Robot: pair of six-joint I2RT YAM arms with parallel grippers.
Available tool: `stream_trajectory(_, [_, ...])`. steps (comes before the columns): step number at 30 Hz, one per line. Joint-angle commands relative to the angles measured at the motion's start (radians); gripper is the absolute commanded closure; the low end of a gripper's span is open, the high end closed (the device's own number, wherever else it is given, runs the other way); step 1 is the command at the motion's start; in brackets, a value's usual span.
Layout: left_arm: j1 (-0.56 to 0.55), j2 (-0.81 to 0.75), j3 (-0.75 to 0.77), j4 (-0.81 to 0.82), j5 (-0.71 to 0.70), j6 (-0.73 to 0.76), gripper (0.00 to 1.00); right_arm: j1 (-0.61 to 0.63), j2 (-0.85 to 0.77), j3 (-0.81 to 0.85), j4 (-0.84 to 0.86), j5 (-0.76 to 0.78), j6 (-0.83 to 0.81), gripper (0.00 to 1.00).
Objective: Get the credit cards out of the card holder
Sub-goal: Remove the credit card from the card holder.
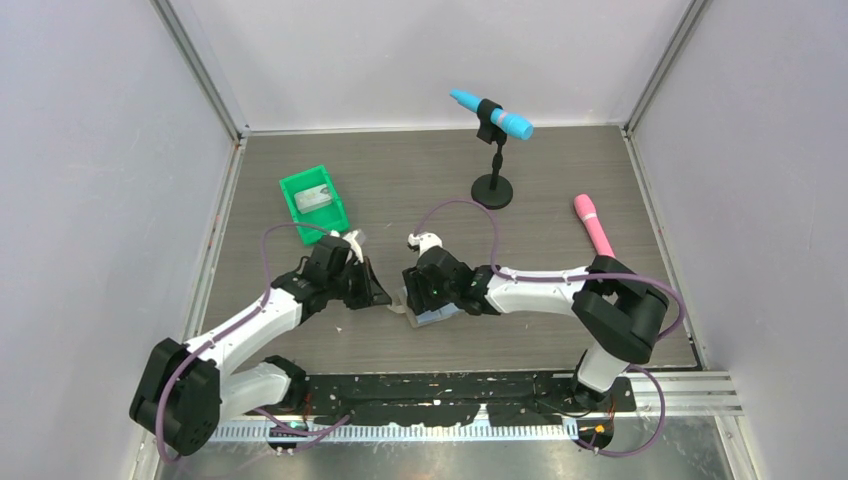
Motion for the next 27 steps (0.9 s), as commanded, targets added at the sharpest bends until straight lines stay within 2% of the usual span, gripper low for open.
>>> stream_trajectory(1, [-0.003,-0.026,-0.003,0.006,-0.008,0.007,1.0,0.009,-0.025,0.033,-0.052,0.111,-0.031,0.46])
stream_trajectory(5, [-0.003,-0.021,-0.002,-0.002,-0.014,0.011,1.0,0.009,-0.045,0.019,-0.032,0.087,-0.026,0.51])
stream_trajectory(8, [-0.003,-0.02,-0.004,-0.005,-0.015,0.013,1.0,0.009,-0.067,0.015,-0.035,0.058,-0.011,0.48])
stream_trajectory(13, [-0.003,-0.031,-0.008,-0.01,-0.021,0.017,1.0,0.009,-0.102,0.011,-0.046,0.076,-0.015,0.48])
stream_trajectory(27, [-0.003,-0.031,-0.007,-0.015,-0.022,0.022,1.0,0.009,-0.083,-0.006,-0.044,0.036,-0.003,0.4])
